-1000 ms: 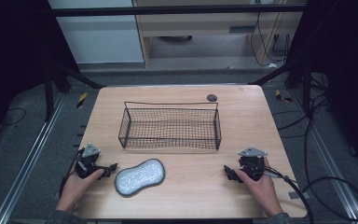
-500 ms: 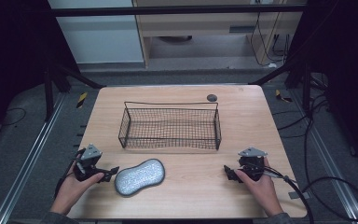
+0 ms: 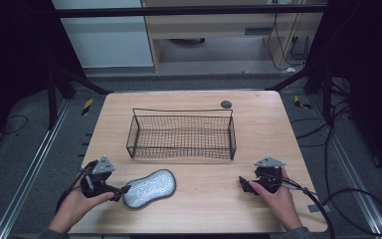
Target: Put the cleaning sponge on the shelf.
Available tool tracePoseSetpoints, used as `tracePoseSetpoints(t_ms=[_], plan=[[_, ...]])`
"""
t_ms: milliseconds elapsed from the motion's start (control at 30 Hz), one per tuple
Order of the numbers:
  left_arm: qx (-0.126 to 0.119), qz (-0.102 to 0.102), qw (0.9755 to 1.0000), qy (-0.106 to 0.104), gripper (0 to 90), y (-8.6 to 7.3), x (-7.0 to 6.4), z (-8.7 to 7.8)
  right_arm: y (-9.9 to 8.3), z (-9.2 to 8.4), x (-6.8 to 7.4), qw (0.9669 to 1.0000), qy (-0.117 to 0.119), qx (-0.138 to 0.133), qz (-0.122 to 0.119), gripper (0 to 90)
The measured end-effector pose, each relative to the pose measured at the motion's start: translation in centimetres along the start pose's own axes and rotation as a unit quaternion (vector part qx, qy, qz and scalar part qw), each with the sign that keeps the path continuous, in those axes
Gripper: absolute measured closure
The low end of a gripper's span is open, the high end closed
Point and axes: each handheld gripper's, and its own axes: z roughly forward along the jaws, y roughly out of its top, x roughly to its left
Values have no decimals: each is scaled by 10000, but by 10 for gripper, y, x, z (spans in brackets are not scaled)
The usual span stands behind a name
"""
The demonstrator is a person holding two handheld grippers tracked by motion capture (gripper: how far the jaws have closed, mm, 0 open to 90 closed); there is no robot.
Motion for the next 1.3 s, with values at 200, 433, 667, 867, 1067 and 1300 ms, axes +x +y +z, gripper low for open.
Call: tracePoseSetpoints(t_ms=[200, 433, 667, 867, 1067, 1300], plan=[[219, 236, 9994, -87, 40, 7, -11, 1, 0, 0, 0, 10000, 6, 0, -7, 4], [395, 458, 9980, -189, 35, 17, -20, 3, 0, 0, 0, 10000, 10, -2, -10, 4], [645, 784, 9944, -302, 38, 31, -27, 9, 0, 0, 0, 10000, 10, -2, -10, 4], [754, 892, 9926, -323, 37, 39, -31, 15, 0, 0, 0, 10000, 11, -2, -12, 4], [834, 1007, 9907, -369, 36, 44, -34, 18, 0, 0, 0, 10000, 12, -3, -17, 4], [939, 1054, 9891, -414, 37, 47, -36, 23, 0, 0, 0, 10000, 13, -3, -22, 4]])
